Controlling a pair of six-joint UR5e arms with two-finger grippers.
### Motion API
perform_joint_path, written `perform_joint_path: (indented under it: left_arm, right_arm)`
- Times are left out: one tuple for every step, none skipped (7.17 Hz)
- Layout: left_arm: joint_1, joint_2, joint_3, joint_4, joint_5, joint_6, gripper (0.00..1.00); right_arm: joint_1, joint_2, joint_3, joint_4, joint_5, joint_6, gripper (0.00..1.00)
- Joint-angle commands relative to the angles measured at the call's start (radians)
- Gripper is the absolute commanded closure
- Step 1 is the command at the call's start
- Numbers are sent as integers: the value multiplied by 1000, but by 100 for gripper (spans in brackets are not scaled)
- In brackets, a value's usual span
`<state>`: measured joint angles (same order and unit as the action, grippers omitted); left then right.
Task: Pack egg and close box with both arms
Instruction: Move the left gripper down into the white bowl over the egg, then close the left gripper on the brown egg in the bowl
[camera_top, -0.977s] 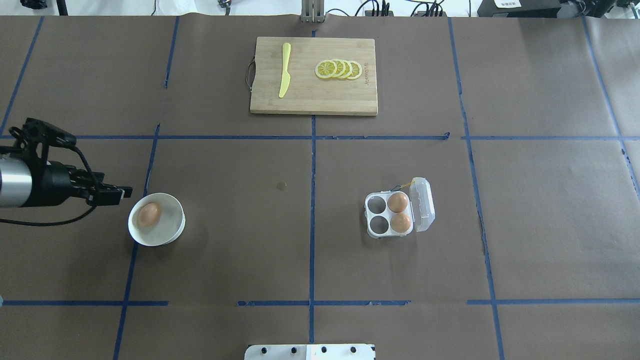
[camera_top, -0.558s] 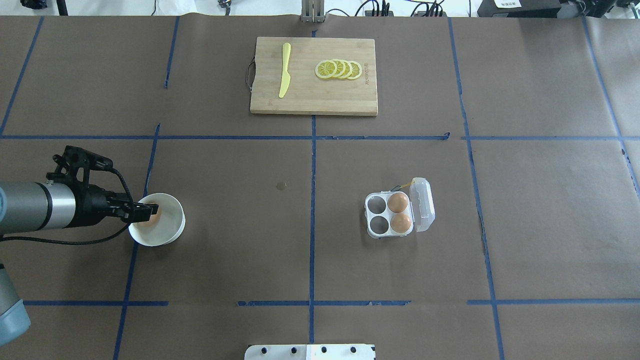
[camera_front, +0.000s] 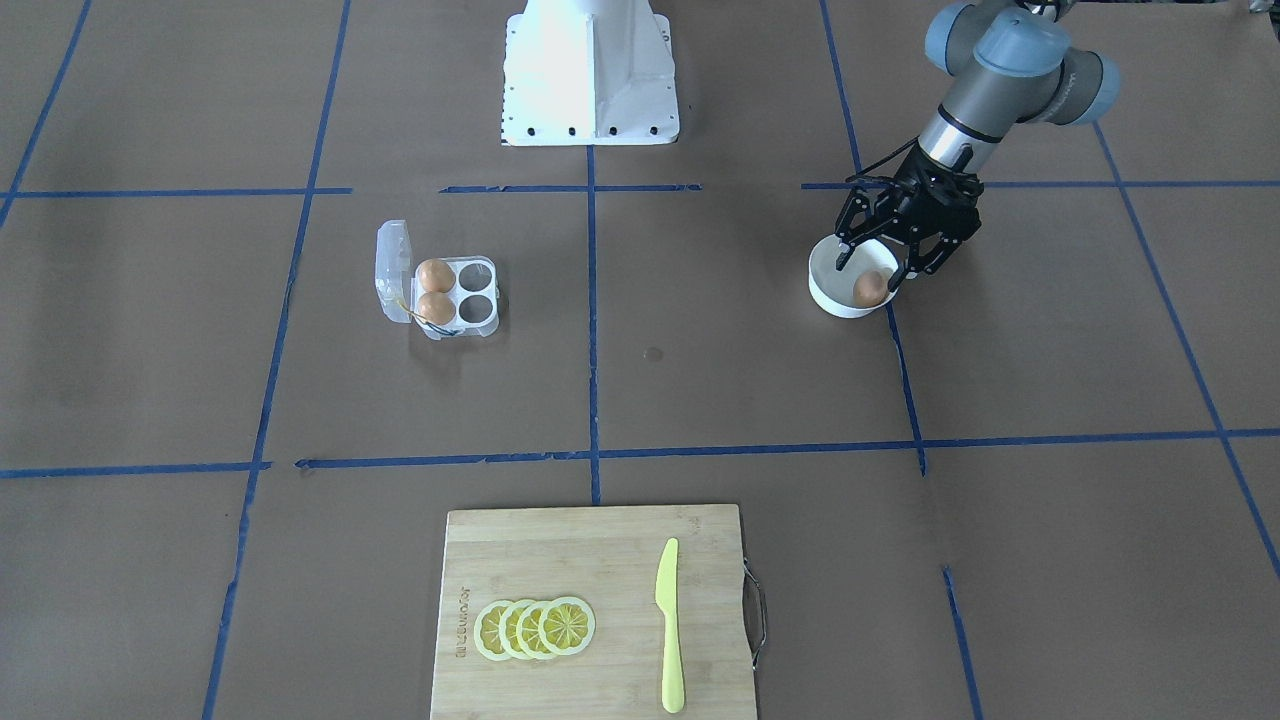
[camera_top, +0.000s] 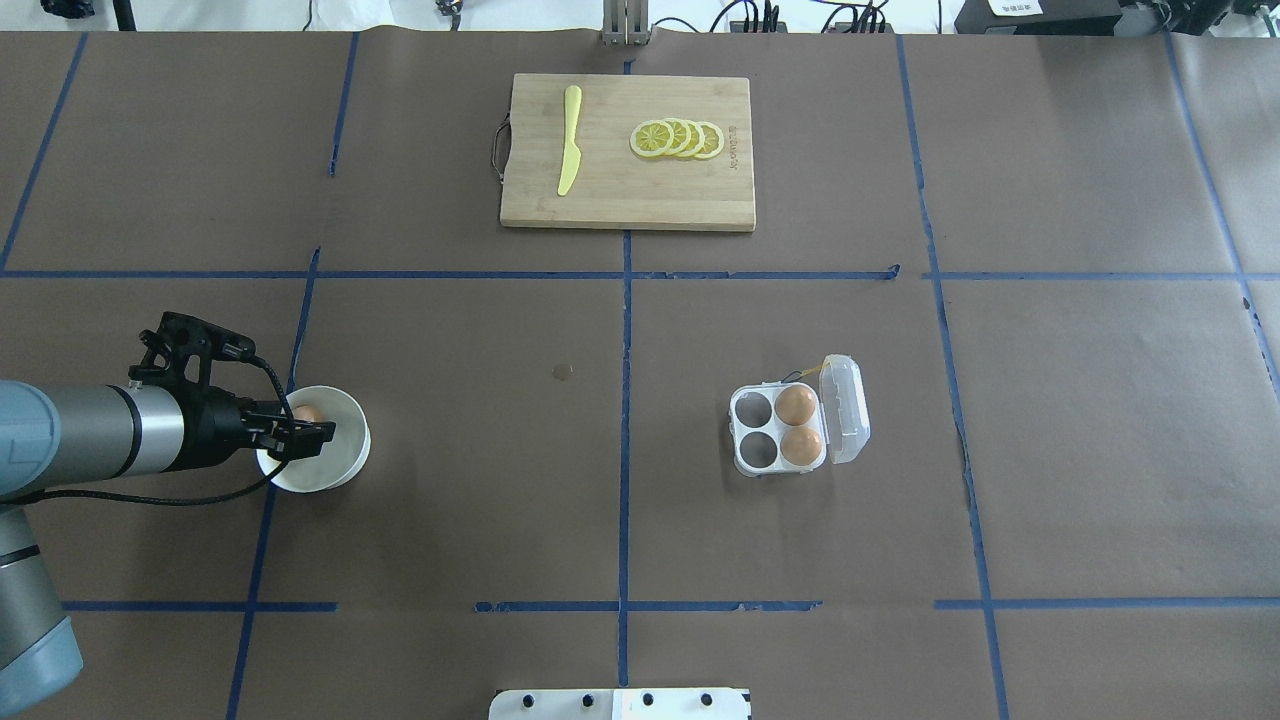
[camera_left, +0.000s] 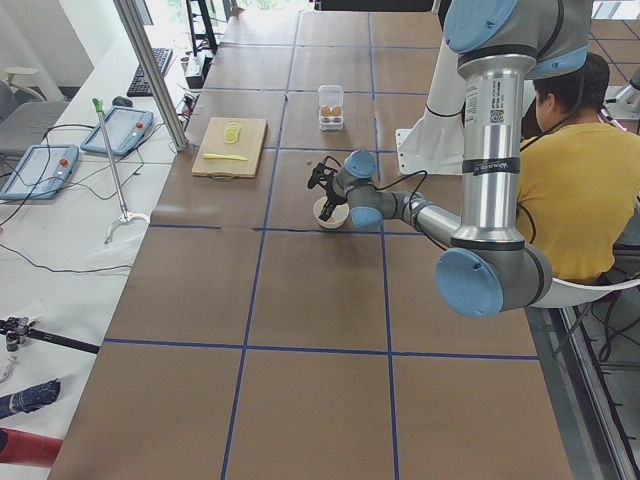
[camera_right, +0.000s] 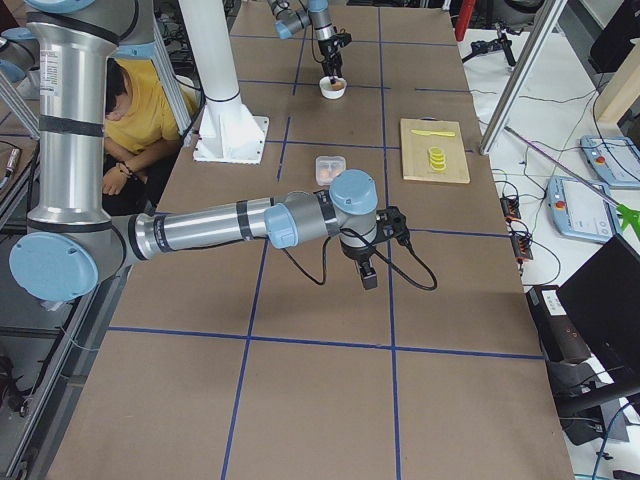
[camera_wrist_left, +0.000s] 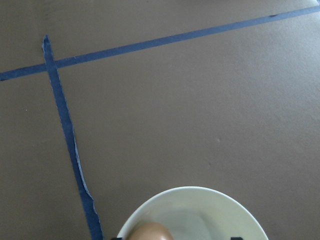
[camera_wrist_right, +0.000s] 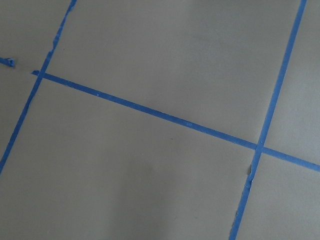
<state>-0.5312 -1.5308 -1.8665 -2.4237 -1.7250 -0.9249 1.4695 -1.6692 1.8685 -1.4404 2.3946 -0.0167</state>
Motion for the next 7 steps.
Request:
perform_joint_path:
  left_arm:
    - [20, 1, 9, 2, 2, 0, 22]
    - [20, 1, 10, 2, 2, 0, 22]
    - [20, 1, 12, 2, 7, 0, 22]
    - [20, 0, 18, 2, 7, 0, 22]
    - [23, -2, 23, 2, 7, 0, 22]
    - [23, -2, 29, 2, 7, 0, 22]
    - [25, -3, 32, 2, 7, 0, 22]
  right_arm:
    - [0, -1, -2, 0, 0, 0, 0]
    - [0, -1, -2, 0, 0, 0, 0]
    - [0, -1, -2, 0, 0, 0, 0]
    - [-2, -1, -2, 0, 0, 0, 0]
    - [0, -1, -3, 0, 0, -2, 0]
    - [0, -3, -5, 0, 0, -3, 0]
    - [0, -3, -3, 0, 0, -2, 0]
